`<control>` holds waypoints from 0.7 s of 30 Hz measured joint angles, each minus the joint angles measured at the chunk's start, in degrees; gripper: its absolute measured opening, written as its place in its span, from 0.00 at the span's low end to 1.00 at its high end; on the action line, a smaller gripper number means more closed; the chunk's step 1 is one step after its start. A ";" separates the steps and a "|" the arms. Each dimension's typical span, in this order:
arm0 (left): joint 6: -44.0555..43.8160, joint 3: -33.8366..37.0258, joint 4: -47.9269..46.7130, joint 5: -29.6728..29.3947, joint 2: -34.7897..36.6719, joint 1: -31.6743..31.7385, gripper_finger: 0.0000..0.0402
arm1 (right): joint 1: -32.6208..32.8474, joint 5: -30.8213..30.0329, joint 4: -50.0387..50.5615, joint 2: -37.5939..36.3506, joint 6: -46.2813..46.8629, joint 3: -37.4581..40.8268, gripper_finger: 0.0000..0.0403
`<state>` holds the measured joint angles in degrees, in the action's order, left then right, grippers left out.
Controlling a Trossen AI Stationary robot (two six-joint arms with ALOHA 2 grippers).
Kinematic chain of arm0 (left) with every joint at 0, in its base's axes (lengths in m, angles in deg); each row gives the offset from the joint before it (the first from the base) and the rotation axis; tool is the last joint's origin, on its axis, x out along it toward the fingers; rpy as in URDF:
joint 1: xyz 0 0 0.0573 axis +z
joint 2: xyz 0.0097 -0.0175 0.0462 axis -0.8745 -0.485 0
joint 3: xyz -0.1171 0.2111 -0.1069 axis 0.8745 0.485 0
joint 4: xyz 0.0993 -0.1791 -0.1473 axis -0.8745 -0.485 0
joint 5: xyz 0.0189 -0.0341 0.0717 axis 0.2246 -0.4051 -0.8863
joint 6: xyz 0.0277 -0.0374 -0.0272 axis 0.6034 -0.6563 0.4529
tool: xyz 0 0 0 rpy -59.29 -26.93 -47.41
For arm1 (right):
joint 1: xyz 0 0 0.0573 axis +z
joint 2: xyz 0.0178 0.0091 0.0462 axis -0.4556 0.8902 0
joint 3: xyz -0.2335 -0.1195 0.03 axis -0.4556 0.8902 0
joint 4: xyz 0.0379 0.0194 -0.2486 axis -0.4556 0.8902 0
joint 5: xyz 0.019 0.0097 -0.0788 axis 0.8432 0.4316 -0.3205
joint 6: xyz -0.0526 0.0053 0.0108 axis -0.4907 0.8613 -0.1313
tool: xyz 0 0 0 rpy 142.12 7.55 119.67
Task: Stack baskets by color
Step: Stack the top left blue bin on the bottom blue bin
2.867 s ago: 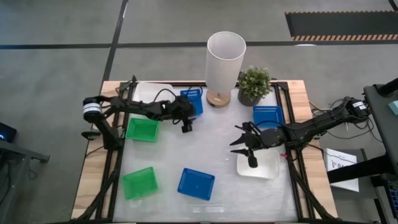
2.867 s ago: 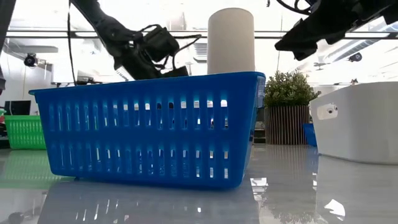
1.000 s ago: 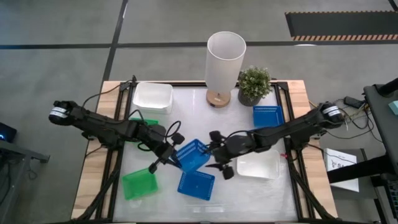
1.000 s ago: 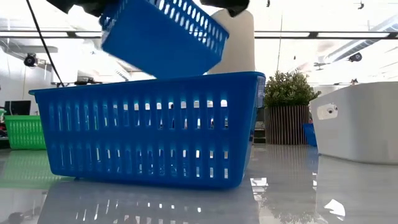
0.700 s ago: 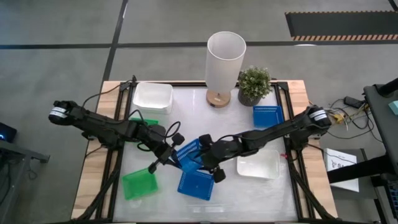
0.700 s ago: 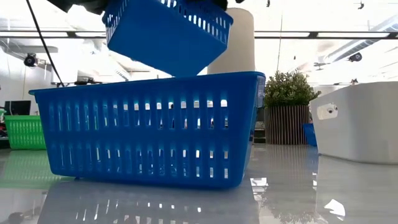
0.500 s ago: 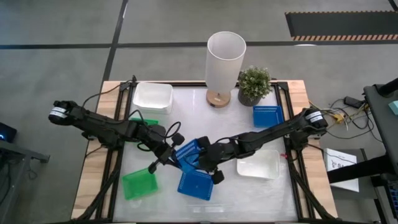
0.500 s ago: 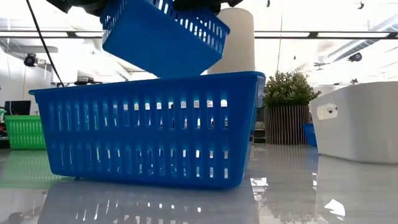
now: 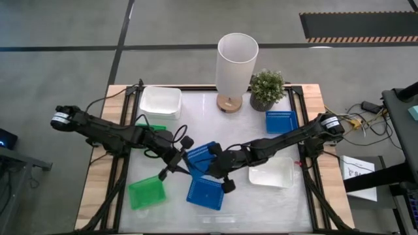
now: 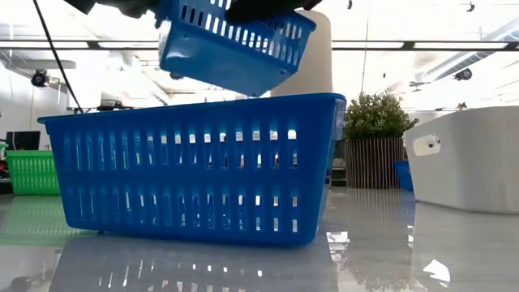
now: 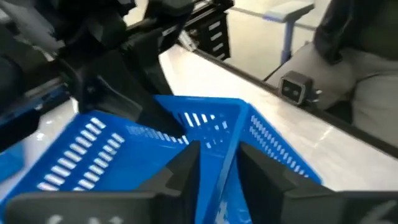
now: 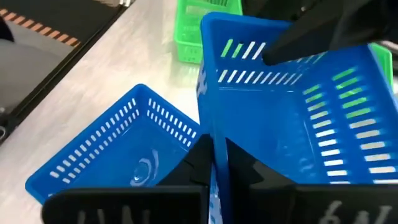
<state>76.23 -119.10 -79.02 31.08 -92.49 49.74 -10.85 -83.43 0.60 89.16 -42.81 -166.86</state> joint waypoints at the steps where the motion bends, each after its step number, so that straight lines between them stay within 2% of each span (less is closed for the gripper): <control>1: 0.24 -0.02 -0.04 -0.81 0.15 -0.02 0.25 | 0.00 -0.12 0.11 0.00 1.24 0.00 0.02; 5: 2.55 -0.13 -0.82 -4.47 2.63 -0.06 0.33 | 0.17 -1.29 1.72 -0.08 7.38 -0.21 0.02; 11: 3.15 0.59 -5.15 -10.36 10.22 -0.06 0.35 | 3.65 -12.21 6.93 -0.04 16.76 -1.79 0.02; 17: 2.65 4.08 -3.10 -23.72 16.96 0.00 0.35 | 8.18 -19.89 7.66 0.02 26.86 -3.28 0.02; 21: 5.44 8.90 2.35 -24.18 19.61 -0.06 0.35 | 11.47 -24.35 7.52 0.04 31.21 -3.85 0.02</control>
<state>81.67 -110.20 -76.67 6.89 -72.88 49.68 0.62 -107.78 8.12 89.20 -11.60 -170.70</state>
